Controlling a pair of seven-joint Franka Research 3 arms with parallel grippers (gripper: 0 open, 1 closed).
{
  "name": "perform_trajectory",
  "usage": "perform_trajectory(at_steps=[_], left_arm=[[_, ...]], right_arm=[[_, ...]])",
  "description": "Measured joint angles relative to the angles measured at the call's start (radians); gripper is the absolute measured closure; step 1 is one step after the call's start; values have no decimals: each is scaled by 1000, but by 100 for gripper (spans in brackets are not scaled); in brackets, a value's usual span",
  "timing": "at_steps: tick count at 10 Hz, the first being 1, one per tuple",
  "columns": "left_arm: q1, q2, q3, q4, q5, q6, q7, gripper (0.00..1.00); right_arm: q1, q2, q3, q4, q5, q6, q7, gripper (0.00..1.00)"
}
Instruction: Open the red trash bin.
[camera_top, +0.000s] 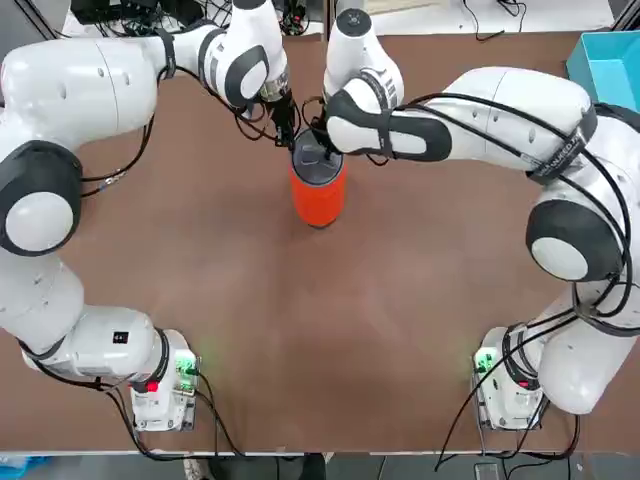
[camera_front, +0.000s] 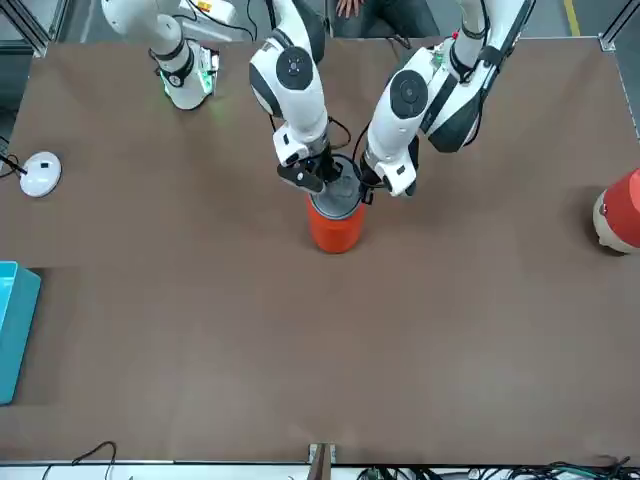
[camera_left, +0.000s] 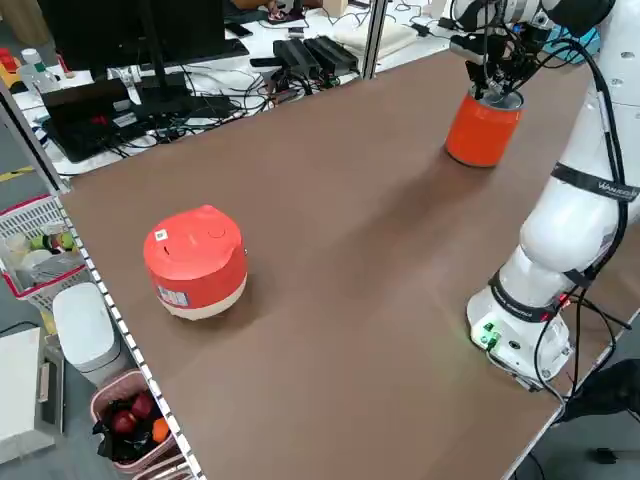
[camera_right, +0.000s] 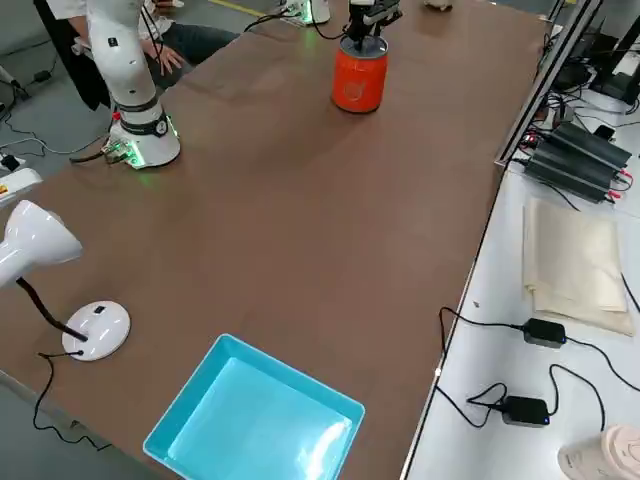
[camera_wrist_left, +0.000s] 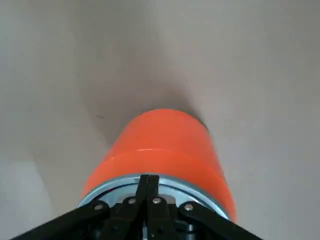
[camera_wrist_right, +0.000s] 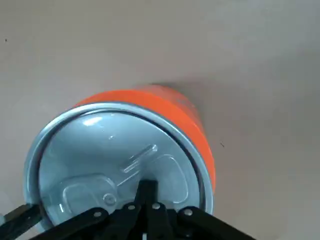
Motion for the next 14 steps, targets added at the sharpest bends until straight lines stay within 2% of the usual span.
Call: perform_trajectory(at_steps=[3, 6, 9, 11, 12, 13, 14], left_arm=[[0, 0, -2, 0, 0, 5, -16, 99], [0, 0, -2, -1, 0, 5, -16, 99], [1, -1, 0, 0, 0, 11, -16, 99], [7, -5, 0, 33, 22, -10, -15, 98], [13, -8, 2, 74, 51, -62, -14, 94], [20, -12, 6, 130, 73, -129, 12, 85], [36, -19, 11, 194, 81, -193, 52, 70]], right_arm=[[0, 1, -3, 19, -1, -45, -1, 99], [-19, -17, -21, 114, -2, -204, -2, 99], [-110, -95, -28, 196, -5, -361, -34, 99], [-214, -171, -32, 215, -8, -475, -154, 97], [-283, -215, -35, 221, -9, -537, -230, 95], [-360, -259, -37, 225, -12, -597, -317, 91], [-438, -296, -39, 225, -33, -637, -407, 83]])
